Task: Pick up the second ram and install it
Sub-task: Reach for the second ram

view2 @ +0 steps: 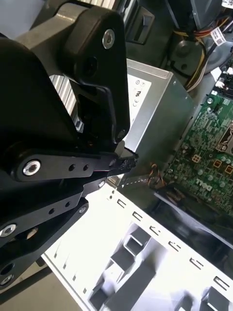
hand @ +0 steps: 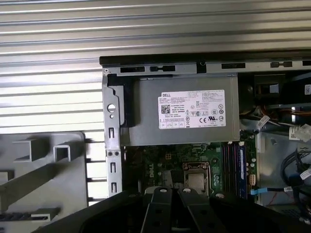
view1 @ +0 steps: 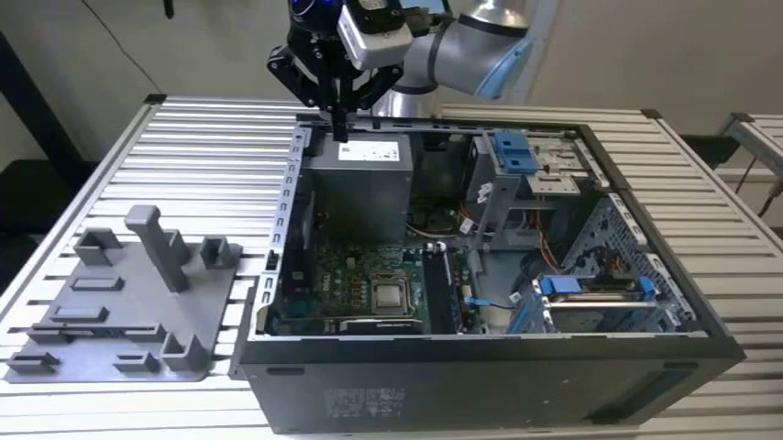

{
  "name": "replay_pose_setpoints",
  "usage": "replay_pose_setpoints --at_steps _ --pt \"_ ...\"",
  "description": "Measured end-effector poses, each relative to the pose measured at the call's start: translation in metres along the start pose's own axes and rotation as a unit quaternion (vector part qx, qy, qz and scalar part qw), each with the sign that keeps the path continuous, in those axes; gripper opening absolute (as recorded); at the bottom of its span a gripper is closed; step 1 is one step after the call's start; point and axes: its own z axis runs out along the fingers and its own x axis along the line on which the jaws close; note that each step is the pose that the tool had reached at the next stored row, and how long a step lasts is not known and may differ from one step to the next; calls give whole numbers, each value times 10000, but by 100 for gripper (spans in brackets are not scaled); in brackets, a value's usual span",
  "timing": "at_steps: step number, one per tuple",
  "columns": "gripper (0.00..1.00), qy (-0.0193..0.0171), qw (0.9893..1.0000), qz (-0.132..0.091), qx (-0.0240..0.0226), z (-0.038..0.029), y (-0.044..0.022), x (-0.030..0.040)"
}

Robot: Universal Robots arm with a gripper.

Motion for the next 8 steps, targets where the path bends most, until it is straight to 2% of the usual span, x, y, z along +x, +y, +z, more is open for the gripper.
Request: replay_pose_setpoints --at_steps 8 --pt "11 0 10000 0 0 -2 -34 141"
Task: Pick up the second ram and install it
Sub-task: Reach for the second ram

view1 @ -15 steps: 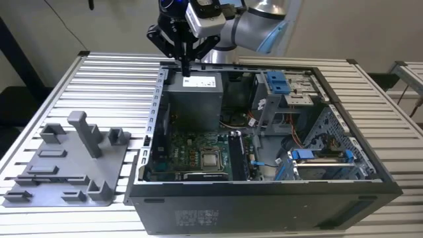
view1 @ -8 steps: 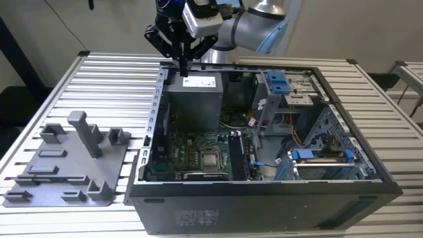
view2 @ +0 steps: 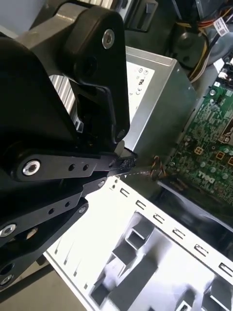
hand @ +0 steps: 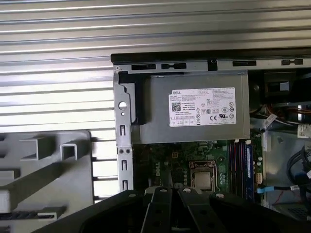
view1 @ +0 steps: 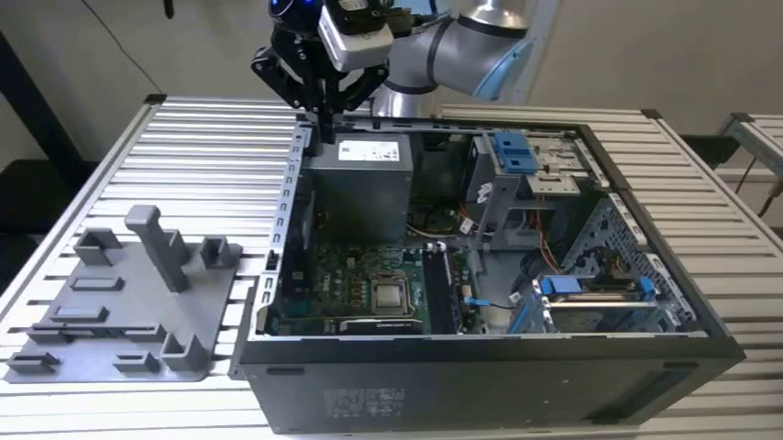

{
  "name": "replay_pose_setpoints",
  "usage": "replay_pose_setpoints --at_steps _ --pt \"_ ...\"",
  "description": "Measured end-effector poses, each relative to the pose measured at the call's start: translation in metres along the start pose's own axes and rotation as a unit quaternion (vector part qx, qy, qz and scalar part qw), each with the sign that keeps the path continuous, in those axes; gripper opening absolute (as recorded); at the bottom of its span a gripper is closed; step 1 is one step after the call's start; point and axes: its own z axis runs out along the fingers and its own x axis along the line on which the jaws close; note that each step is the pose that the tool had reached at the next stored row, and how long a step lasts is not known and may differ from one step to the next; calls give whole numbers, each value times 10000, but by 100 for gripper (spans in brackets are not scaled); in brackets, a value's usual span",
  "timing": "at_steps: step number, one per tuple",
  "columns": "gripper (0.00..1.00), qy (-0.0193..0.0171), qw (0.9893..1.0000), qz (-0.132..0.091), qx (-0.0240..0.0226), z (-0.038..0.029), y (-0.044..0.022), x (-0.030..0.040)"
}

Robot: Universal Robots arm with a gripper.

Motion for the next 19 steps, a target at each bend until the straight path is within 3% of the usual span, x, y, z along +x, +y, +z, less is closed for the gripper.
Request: replay_pose_setpoints --at_steps 19 --pt "11 0 10000 0 0 -3 -71 245"
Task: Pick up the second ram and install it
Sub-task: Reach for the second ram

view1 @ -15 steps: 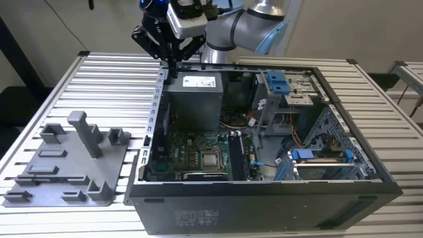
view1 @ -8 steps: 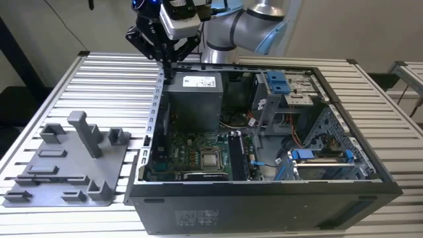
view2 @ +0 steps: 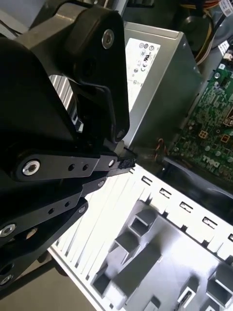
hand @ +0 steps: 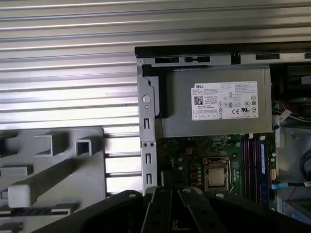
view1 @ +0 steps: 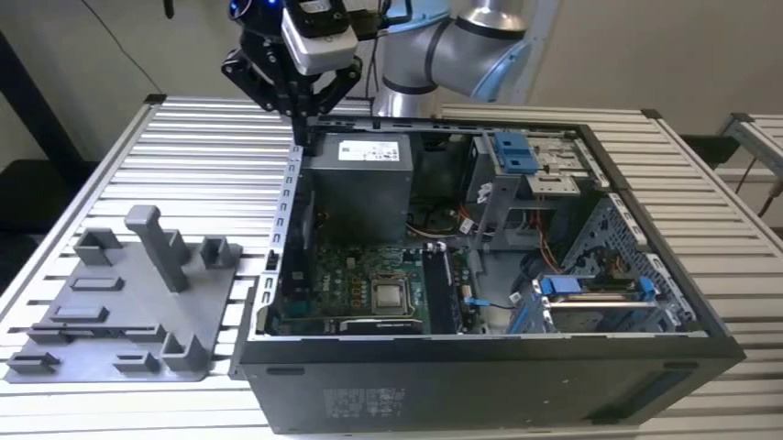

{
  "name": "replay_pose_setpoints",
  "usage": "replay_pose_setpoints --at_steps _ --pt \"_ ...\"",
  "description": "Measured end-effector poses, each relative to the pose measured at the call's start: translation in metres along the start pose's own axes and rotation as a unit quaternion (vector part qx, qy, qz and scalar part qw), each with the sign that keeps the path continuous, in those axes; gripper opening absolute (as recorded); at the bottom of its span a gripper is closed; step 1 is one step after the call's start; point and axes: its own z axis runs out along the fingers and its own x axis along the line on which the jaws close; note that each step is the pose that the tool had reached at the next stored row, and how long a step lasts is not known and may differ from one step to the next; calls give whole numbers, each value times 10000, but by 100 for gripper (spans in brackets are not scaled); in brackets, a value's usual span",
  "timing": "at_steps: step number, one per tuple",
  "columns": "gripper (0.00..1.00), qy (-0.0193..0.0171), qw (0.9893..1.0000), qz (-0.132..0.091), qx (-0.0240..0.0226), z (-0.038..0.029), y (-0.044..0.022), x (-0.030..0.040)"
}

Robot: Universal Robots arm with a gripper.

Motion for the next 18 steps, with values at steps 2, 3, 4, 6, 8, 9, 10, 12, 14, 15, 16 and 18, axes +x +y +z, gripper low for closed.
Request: replay_pose_setpoints --at_steps 2,3,4,6,8,9,10,12,14,15,16,18 --pt "11 0 10000 0 0 0 -6 20" --pt "11 0 10000 0 0 0 -8 30" --pt "11 0 10000 0 0 0 -11 40" --pt "11 0 10000 0 -1 0 -17 60" --pt "11 0 10000 0 0 0 -22 77" --pt "11 0 10000 0 0 -1 -24 87" --pt "11 0 10000 0 -1 0 -27 97" --pt "11 0 10000 0 0 -1 -31 113" --pt "11 0 10000 0 0 -1 -35 131" --pt "11 0 10000 0 0 -1 -38 138" --pt "11 0 10000 0 0 -1 -39 145" --pt "11 0 10000 0 0 -1 -43 158"
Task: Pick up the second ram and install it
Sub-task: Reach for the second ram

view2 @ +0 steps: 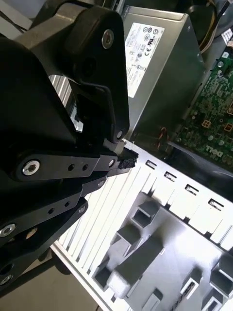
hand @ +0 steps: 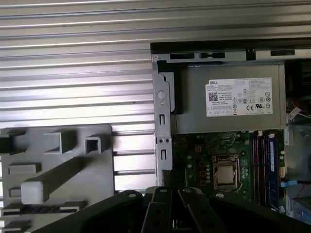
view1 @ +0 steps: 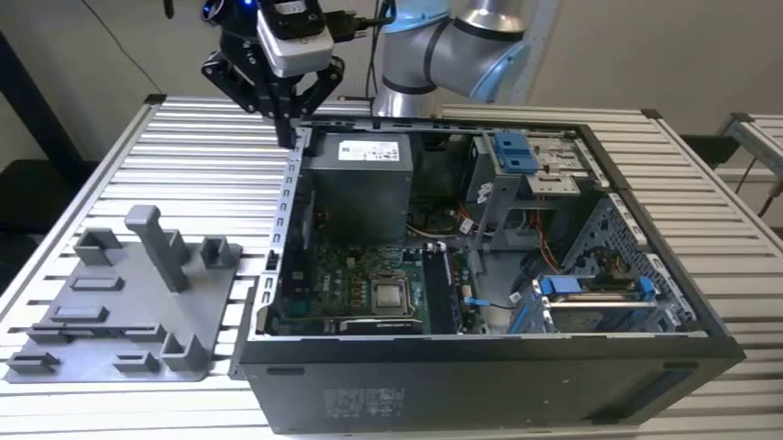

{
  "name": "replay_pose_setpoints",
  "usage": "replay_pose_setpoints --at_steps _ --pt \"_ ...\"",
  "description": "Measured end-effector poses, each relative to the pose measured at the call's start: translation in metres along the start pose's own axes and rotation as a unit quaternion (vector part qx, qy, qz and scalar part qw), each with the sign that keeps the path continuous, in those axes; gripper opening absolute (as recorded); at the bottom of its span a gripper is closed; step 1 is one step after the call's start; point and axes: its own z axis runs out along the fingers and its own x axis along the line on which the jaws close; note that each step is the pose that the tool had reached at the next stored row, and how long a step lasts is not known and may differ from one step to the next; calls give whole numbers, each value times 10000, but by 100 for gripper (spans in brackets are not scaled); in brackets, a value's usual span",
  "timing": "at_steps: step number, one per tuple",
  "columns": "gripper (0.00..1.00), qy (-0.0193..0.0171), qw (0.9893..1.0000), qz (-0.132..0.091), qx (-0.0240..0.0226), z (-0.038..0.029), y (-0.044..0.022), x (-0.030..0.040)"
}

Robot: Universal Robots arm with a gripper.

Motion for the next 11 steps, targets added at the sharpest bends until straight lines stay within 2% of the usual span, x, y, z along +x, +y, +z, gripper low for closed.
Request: replay_pose_setpoints --at_steps 11 --pt "11 0 10000 -1 0 0 -23 73"
